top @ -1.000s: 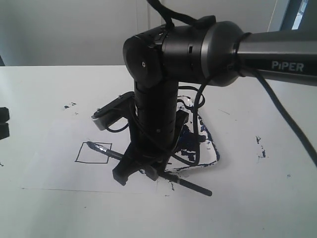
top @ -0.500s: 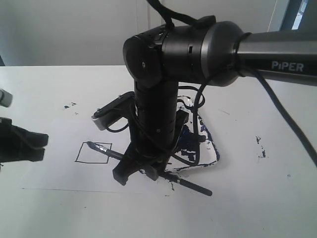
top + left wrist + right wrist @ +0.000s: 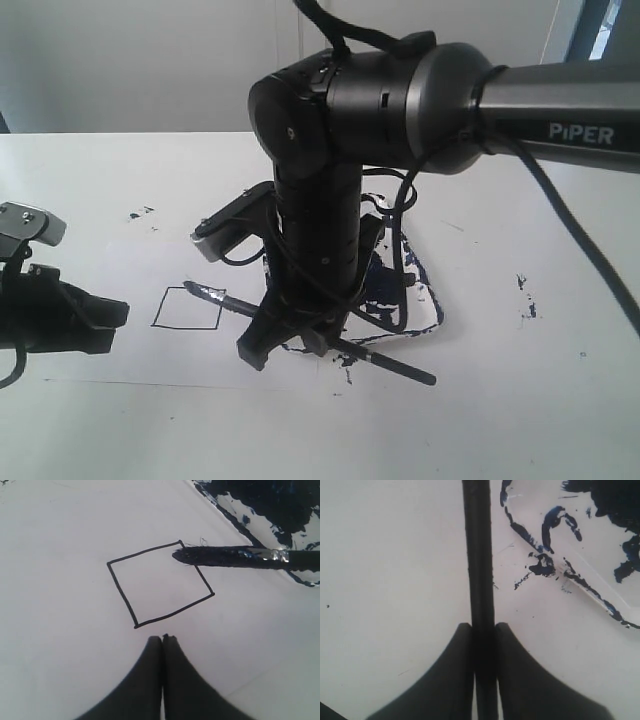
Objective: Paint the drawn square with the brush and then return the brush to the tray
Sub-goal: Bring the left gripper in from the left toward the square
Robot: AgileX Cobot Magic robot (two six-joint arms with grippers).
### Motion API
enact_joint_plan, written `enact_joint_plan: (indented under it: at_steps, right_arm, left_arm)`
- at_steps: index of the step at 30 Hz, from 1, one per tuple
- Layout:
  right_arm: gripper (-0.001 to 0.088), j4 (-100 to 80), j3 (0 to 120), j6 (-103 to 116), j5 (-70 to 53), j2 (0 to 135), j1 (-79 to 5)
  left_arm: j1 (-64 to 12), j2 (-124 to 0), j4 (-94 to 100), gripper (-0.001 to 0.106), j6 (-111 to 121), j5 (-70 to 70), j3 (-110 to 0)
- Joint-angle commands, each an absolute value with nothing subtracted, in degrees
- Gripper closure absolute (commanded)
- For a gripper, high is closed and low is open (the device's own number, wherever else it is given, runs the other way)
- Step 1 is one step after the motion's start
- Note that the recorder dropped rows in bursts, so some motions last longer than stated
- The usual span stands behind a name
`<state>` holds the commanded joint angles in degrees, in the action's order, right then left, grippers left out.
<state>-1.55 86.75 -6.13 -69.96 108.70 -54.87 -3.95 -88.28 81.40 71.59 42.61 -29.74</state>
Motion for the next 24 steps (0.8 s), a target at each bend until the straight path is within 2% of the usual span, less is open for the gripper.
enact_joint_plan:
  at_steps: [7, 9, 12, 18, 21, 24]
  right_arm:
    - [0.0868, -1.55, 86.75, -6.13, -69.96, 108.7, -54.87]
    - [0.0868, -1.55, 86.75, -6.13, -69.96, 108.7, -54.87]
    - [0.0868, -1.55, 86.75, -6.13, -69.96, 108.7, -54.87]
    - [0.0868, -1.55, 86.75, -6.13, -69.96, 108.7, -54.87]
    - [0.0868, -1.54, 86.75, -6.37, -69.96, 108.7, -54.87]
    - [0.0868, -1.54, 86.75, -6.98, -69.96, 108.7, -54.87]
  left_arm:
    - [-4.03, -88.39, 88.01, 0.105, 73.19, 41.45, -29.74]
    - [-4.03, -88.47, 88.14, 0.1, 73.45, 39.09, -29.74]
    - [-4.03, -88.47, 88.14, 0.081, 73.45, 37.34, -29.74]
    - [-4.03, -88.47, 86.13, 0.022, 73.98, 30.21, -29.74]
    - [-4.03, -88.47, 86.13, 0.011, 76.46, 31.93, -29.74]
    - [-4.03, -88.47, 85.99, 0.01, 77.1, 36.97, -30.12]
